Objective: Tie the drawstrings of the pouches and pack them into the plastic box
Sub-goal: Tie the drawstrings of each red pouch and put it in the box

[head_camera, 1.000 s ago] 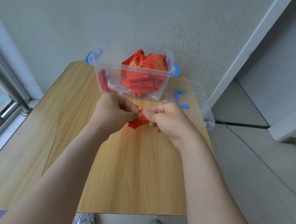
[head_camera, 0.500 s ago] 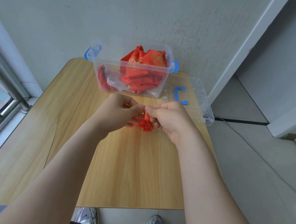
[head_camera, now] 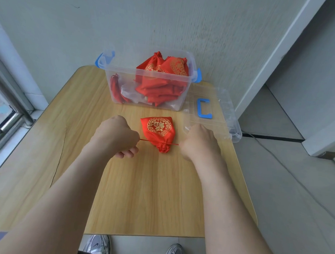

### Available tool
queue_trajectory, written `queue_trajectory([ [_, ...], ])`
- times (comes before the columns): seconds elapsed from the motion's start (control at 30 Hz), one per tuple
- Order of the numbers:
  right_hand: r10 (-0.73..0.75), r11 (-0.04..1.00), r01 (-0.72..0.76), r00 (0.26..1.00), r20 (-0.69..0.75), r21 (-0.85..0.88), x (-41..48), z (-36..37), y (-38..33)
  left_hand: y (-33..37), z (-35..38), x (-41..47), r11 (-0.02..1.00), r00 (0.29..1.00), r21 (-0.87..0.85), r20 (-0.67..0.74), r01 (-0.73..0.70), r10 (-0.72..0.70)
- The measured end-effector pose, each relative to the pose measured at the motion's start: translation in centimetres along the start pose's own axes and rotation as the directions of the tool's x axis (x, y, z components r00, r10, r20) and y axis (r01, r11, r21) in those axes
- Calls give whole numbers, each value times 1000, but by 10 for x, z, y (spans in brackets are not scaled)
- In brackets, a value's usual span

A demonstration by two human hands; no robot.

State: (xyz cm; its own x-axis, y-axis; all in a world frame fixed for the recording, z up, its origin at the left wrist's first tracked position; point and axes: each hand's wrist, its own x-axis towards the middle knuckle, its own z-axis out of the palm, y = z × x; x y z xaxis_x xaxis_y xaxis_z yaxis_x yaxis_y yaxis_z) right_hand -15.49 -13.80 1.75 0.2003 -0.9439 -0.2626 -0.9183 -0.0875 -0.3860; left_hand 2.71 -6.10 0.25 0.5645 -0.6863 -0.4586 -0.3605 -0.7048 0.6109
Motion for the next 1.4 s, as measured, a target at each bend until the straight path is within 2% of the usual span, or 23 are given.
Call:
queue_trajectory([
  [0.13,-68,996,72,995,74,-52,2,11,-2,-2,3,-2,956,992,292,-106,-33,66],
  [0.23,-97,993,105,987,127,-56,5,13,-3,-4,7,-2,927,970,365,-186,-81,157],
  [0.3,-117,991,126,978,172,-41,3,12,-5,-3,11,-1,894,955,428,-184,-136,233],
  [0.37,-148,985,163,966,210,-57,2,12,-7,1,13,-4,855,949,477,-118,-205,293],
  [0.53,-189,973,212,959,209,-92,8,26,-4,3,15,-7,824,937,457,69,-336,344],
  [0.67,-217,973,226,967,130,-55,13,34,-2,3,16,-6,788,912,483,61,-382,405],
  [0.83,-229,972,234,969,96,-35,14,35,-3,2,16,-5,746,909,530,139,-403,393],
  [1.07,-265,963,262,963,40,67,19,34,-5,8,15,-7,815,889,356,205,-458,410],
  [1.27,-245,960,233,968,58,157,14,29,-4,4,22,-2,830,881,295,143,-473,452],
  [1.4,-210,958,195,976,51,209,9,24,-4,1,22,0,813,875,324,161,-483,456],
])
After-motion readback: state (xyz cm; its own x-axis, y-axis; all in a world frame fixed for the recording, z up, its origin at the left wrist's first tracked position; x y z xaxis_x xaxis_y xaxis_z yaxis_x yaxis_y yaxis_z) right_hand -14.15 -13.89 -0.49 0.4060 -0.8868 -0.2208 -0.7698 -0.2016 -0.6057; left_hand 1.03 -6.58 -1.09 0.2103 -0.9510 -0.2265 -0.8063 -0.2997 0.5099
